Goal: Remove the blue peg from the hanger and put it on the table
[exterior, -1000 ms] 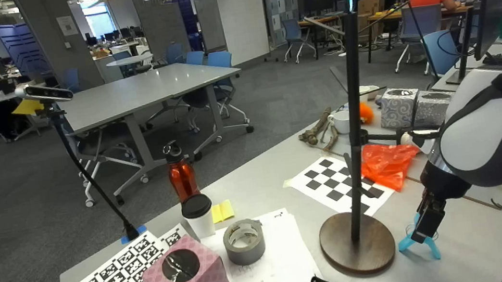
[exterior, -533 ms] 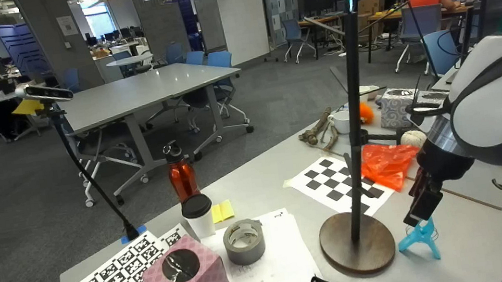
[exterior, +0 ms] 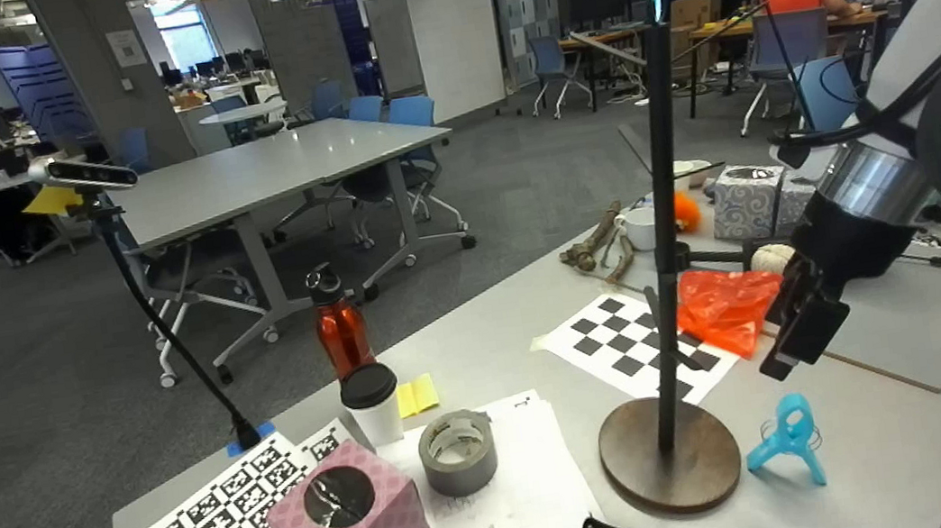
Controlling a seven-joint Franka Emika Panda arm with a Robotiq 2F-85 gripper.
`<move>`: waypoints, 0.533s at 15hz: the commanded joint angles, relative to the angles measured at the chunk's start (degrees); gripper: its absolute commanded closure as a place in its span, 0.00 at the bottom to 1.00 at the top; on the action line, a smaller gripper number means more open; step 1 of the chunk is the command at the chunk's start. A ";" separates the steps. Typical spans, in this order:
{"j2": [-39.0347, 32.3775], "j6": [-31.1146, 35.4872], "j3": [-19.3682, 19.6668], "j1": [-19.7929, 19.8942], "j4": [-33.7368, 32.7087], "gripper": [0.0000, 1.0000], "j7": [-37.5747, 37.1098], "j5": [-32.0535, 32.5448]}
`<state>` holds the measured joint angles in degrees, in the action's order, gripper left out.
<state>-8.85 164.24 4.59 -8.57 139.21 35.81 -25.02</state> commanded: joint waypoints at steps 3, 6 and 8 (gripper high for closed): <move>9.29 -2.02 0.32 -0.99 3.27 0.00 -4.53 5.02; 12.05 -2.15 -0.30 -0.64 3.93 0.00 -5.61 5.69; 13.75 -1.99 -0.65 -0.45 4.58 0.00 -6.16 5.91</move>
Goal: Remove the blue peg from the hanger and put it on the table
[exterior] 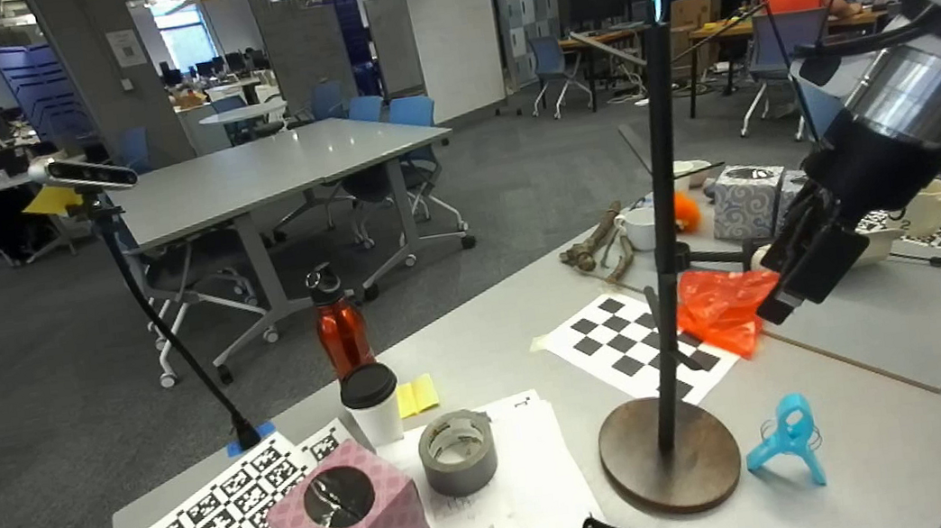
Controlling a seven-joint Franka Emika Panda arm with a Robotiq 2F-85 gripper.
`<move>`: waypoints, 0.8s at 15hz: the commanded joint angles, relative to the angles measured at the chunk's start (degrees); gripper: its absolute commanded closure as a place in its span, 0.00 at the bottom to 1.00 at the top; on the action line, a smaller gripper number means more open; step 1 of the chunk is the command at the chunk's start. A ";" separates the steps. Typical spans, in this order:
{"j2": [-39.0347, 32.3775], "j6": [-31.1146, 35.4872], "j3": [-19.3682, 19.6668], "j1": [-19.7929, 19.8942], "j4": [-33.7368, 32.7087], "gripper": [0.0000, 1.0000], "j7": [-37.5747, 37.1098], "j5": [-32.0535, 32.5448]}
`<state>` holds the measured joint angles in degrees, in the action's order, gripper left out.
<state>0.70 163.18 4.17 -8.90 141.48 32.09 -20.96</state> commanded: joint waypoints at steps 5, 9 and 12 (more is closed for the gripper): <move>3.62 0.00 -0.36 0.00 1.53 0.00 -1.49 0.47; 3.10 0.00 -0.35 0.00 1.51 0.00 -1.49 0.47; 3.07 0.00 -0.35 0.00 1.50 0.00 -1.49 0.47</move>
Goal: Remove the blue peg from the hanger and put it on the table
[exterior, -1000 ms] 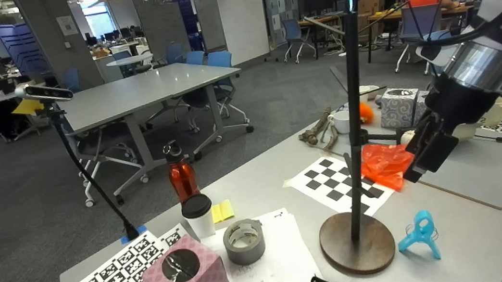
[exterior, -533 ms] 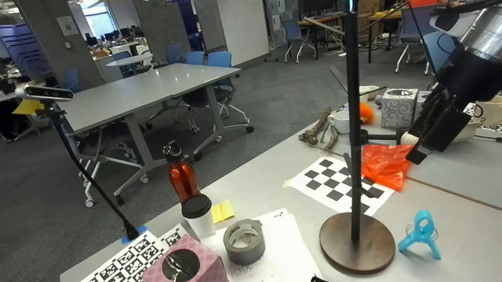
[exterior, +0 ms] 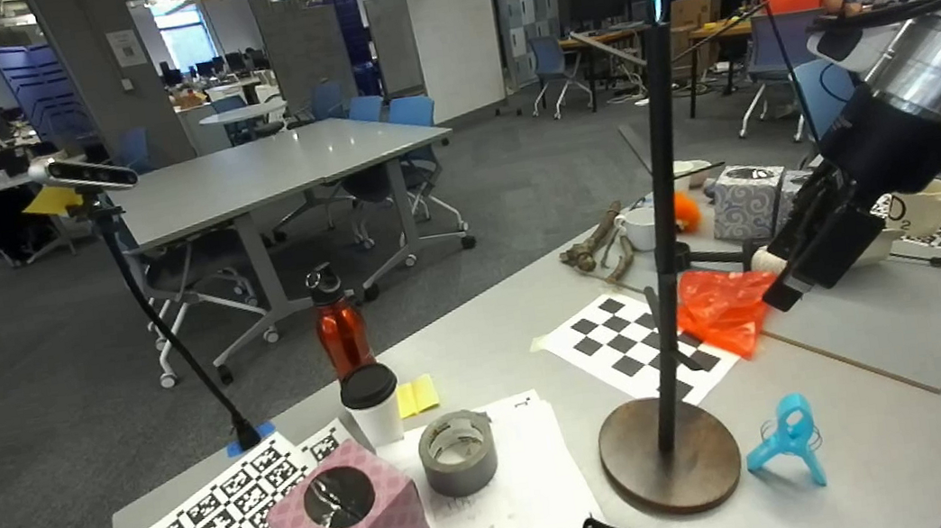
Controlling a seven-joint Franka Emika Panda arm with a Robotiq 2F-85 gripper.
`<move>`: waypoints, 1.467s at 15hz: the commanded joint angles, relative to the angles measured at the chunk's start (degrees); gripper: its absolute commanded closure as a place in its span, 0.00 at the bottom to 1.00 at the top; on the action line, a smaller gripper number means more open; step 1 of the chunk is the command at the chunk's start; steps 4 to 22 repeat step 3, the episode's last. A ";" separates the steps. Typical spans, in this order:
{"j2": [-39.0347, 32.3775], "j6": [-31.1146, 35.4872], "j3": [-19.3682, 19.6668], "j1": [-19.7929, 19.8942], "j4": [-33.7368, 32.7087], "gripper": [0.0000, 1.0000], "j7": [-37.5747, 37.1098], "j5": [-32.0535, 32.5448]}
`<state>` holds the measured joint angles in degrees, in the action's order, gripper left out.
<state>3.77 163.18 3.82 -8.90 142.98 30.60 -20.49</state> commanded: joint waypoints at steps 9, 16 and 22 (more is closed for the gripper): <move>-0.01 0.00 0.00 0.00 0.00 0.00 0.00 0.00; -0.01 0.00 0.00 0.00 0.00 0.00 0.00 0.00; -0.01 0.00 0.00 0.00 0.00 0.00 0.00 0.00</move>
